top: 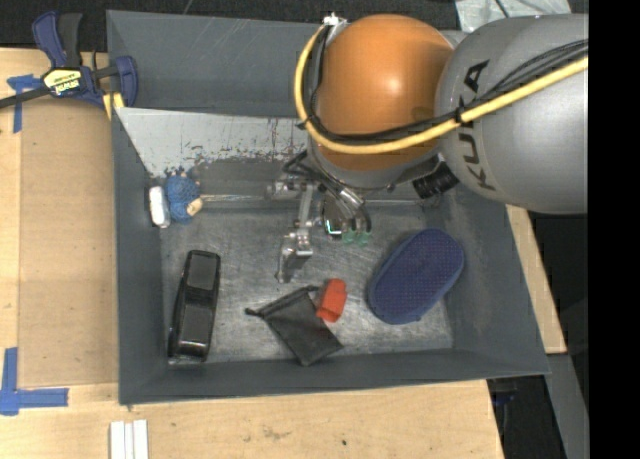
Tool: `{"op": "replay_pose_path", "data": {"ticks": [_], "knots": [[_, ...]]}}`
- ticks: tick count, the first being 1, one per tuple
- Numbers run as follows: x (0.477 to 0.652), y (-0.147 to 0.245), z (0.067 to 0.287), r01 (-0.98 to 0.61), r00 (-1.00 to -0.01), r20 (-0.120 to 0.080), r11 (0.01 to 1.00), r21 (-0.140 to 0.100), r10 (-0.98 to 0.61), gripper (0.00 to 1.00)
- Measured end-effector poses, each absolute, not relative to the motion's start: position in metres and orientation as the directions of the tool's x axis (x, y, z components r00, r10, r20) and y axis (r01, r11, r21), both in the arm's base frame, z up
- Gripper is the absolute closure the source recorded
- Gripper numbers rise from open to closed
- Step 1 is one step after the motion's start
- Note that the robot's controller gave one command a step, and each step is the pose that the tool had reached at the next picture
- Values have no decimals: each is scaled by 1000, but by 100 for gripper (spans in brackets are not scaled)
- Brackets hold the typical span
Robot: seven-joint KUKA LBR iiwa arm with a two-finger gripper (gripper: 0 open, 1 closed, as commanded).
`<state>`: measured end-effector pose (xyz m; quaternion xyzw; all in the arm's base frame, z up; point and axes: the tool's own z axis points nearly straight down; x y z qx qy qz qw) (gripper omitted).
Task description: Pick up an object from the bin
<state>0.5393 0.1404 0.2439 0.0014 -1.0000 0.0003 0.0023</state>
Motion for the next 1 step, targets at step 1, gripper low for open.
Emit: {"op": "replay_pose_path", "data": {"ticks": [1], "knots": [[504,190,116,-227,-973,-39,974,-4,-227,0]]}}
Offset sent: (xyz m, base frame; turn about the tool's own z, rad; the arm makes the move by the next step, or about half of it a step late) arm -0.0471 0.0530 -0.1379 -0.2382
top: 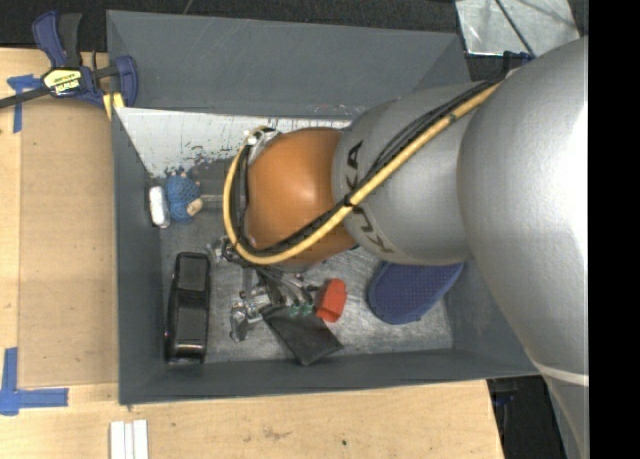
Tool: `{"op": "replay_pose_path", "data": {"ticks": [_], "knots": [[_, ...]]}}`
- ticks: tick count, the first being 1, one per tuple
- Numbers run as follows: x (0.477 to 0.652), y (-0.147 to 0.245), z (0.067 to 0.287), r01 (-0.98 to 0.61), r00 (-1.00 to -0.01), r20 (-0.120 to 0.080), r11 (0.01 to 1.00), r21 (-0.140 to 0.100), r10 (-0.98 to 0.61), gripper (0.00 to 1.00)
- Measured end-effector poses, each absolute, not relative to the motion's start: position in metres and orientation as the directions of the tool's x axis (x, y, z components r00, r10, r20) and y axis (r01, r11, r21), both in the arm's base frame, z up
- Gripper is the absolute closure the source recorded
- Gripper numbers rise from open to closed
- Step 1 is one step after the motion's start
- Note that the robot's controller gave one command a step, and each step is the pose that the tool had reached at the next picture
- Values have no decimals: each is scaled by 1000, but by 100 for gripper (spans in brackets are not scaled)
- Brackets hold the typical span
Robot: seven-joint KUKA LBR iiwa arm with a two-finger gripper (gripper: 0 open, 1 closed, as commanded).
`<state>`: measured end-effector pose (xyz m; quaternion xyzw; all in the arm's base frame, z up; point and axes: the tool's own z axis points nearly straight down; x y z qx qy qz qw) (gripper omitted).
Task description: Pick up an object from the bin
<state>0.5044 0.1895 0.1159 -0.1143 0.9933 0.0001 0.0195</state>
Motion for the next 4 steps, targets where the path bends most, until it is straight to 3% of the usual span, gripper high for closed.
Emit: {"op": "replay_pose_path", "data": {"ticks": [1,2,3,4], "knots": [[537,98,147,1,-1000,-7,1000,-2,1,0],[482,60,96,-189,-982,3,982,-1,-189,0],[488,62,74,-324,-946,-11,946,-2,-324,0],[490,63,76,-323,-946,-22,946,-3,-323,100]]}}
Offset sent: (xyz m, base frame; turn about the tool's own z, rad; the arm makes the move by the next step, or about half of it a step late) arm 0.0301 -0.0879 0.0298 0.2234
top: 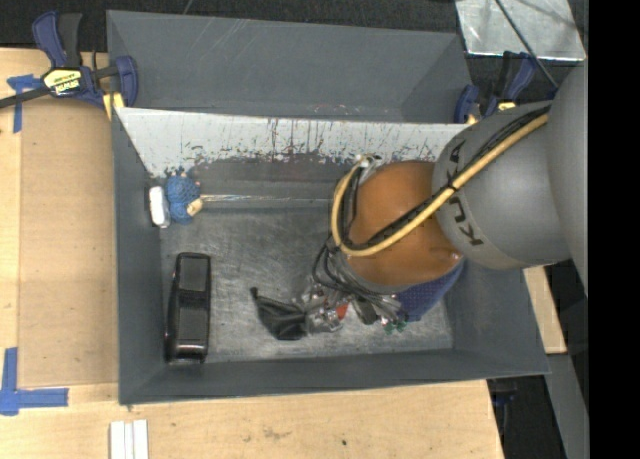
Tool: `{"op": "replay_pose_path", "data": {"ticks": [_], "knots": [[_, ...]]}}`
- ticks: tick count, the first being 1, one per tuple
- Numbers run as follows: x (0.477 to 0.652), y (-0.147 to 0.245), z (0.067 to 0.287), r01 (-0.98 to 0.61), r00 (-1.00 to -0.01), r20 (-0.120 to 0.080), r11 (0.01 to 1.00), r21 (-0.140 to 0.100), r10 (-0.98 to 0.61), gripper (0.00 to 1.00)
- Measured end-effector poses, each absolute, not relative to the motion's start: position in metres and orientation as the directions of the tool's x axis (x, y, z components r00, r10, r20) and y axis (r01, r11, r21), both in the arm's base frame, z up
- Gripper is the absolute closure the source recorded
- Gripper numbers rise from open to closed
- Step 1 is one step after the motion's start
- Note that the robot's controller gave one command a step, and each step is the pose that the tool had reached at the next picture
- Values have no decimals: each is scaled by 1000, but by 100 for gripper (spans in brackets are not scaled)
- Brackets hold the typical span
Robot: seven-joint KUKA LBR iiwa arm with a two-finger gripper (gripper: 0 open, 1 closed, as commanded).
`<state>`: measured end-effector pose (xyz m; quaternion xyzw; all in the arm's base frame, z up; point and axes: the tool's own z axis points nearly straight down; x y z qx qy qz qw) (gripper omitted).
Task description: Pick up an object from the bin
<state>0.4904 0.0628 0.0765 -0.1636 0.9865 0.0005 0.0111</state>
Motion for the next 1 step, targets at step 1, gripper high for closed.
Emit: {"op": "replay_pose_path", "data": {"ticks": [1], "knots": [[494,92,251,-332,-943,-12,943,-2,-332,100]]}}
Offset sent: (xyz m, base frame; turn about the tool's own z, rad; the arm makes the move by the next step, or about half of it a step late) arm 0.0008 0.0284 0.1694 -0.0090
